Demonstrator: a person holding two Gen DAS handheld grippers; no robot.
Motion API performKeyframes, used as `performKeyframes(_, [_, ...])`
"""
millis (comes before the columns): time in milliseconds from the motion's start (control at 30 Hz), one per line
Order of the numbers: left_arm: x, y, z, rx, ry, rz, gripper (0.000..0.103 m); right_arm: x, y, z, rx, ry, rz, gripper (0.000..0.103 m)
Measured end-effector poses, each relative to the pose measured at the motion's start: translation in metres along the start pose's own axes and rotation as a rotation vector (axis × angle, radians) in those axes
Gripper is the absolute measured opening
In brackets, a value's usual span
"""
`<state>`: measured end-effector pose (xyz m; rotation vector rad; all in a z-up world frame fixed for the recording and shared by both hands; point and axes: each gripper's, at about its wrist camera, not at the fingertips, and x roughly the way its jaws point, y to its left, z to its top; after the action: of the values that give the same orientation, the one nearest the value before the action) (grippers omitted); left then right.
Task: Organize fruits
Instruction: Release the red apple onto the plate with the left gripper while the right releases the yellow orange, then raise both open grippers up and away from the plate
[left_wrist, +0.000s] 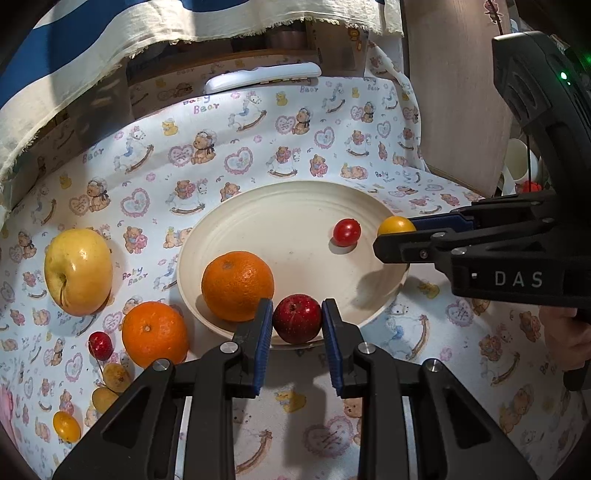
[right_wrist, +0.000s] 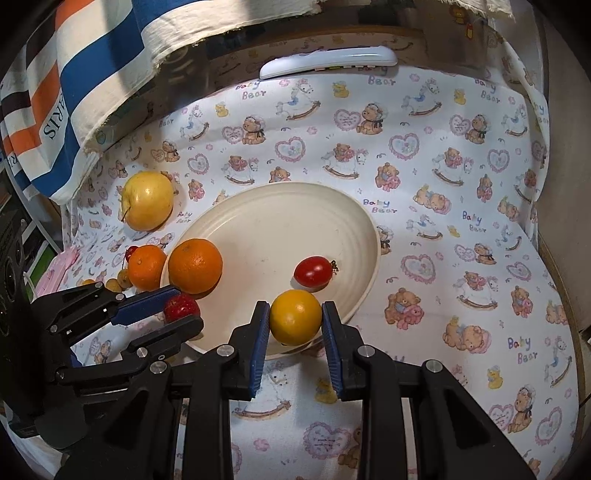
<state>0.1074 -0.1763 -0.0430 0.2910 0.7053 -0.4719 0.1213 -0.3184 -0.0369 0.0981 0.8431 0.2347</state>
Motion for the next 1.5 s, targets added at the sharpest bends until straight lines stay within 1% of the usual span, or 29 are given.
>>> performKeyframes(200, [0.001, 0.003, 0.0, -0.014, 0.002, -0.008, 0.026, 0.001, -0.001, 0.0, 0.005, 0.0, 0.008, 0.029])
performKeyframes(433, [-0.001, 0.012, 0.0, -0.059, -0.008, -0.006, 0.026, 0.0, -0.002, 0.0, 0.011, 0.003, 0.016, 0.03])
performKeyframes(500, [-0.002, 0.012, 0.0, -0.058, -0.009, -0.006, 0.027, -0.002, -0.001, 0.0, 0.005, -0.004, 0.013, 0.036])
performKeyframes(533, [-0.002, 0.012, -0.001, -0.058, -0.01, -0.002, 0.028, -0.003, 0.0, 0.0, 0.006, -0.008, 0.014, 0.043])
performKeyframes(567, [-0.003, 0.012, -0.001, -0.057, -0.015, 0.007, 0.028, -0.006, -0.001, 0.001, 0.01, -0.019, 0.02, 0.046])
performKeyframes(667, [-0.011, 0.012, -0.001, -0.054, -0.06, 0.016, 0.029, -0.013, 0.001, 0.001, 0.012, -0.04, 0.035, 0.046])
performKeyframes(733, [-0.017, 0.01, -0.002, -0.05, -0.092, 0.036, 0.043, -0.019, 0.001, 0.002, 0.013, -0.072, 0.035, 0.046])
performKeyframes(800, [-0.025, 0.009, -0.003, -0.049, -0.134, 0.051, 0.048, -0.024, 0.002, 0.002, 0.015, -0.103, 0.044, 0.046])
performKeyframes(867, [-0.031, 0.01, -0.004, -0.055, -0.166, 0.068, 0.057, -0.031, 0.003, 0.003, 0.017, -0.147, 0.042, 0.046])
performKeyframes(900, [-0.035, 0.011, -0.004, -0.066, -0.188, 0.073, 0.067, -0.034, 0.003, 0.003, 0.015, -0.173, 0.035, 0.046])
performKeyframes(933, [-0.039, 0.013, -0.005, -0.077, -0.21, 0.079, 0.073, -0.036, 0.004, 0.002, 0.013, -0.193, 0.026, 0.046])
performKeyframes(1033, [-0.051, 0.021, -0.008, -0.129, -0.287, 0.098, 0.082, -0.042, 0.005, 0.001, 0.011, -0.261, -0.009, 0.046])
performKeyframes(1100, [-0.056, 0.024, -0.009, -0.152, -0.319, 0.102, 0.082, -0.045, 0.004, -0.001, 0.019, -0.307, -0.008, 0.049])
performKeyframes(1133, [-0.058, 0.025, -0.01, -0.159, -0.334, 0.106, 0.083, -0.047, 0.003, -0.002, 0.021, -0.326, 0.002, 0.052])
performKeyframes(1167, [-0.061, 0.026, -0.011, -0.163, -0.35, 0.109, 0.083, -0.049, 0.004, -0.005, 0.019, -0.358, 0.012, 0.053])
performKeyframes(1200, [-0.065, 0.026, -0.013, -0.17, -0.373, 0.122, 0.083, -0.051, 0.006, -0.007, 0.006, -0.391, -0.002, 0.053])
performKeyframes(1233, [-0.071, 0.025, -0.015, -0.176, -0.404, 0.136, 0.087, -0.054, 0.008, -0.008, -0.004, -0.421, -0.021, 0.053])
performKeyframes(1267, [-0.076, 0.025, -0.018, -0.179, -0.437, 0.143, 0.089, -0.056, 0.01, -0.01, -0.009, -0.446, -0.032, 0.056])
performKeyframes(1300, [-0.08, 0.026, -0.02, -0.183, -0.45, 0.146, 0.092, -0.059, 0.011, -0.012, -0.012, -0.476, -0.044, 0.059])
performKeyframes(1333, [-0.08, 0.027, -0.02, -0.192, -0.448, 0.152, 0.092, -0.061, 0.012, -0.013, -0.012, -0.496, -0.055, 0.065])
performKeyframes(1367, [-0.079, 0.03, -0.019, -0.203, -0.442, 0.154, 0.092, -0.062, 0.014, -0.015, -0.015, -0.517, -0.074, 0.067])
performKeyframes(1433, [-0.08, 0.033, -0.02, -0.222, -0.446, 0.168, 0.094, -0.062, 0.02, -0.017, -0.052, -0.537, -0.115, 0.068])
performKeyframes(1500, [-0.08, 0.033, -0.02, -0.221, -0.447, 0.17, 0.1, -0.062, 0.026, -0.018, -0.08, -0.542, -0.14, 0.076])
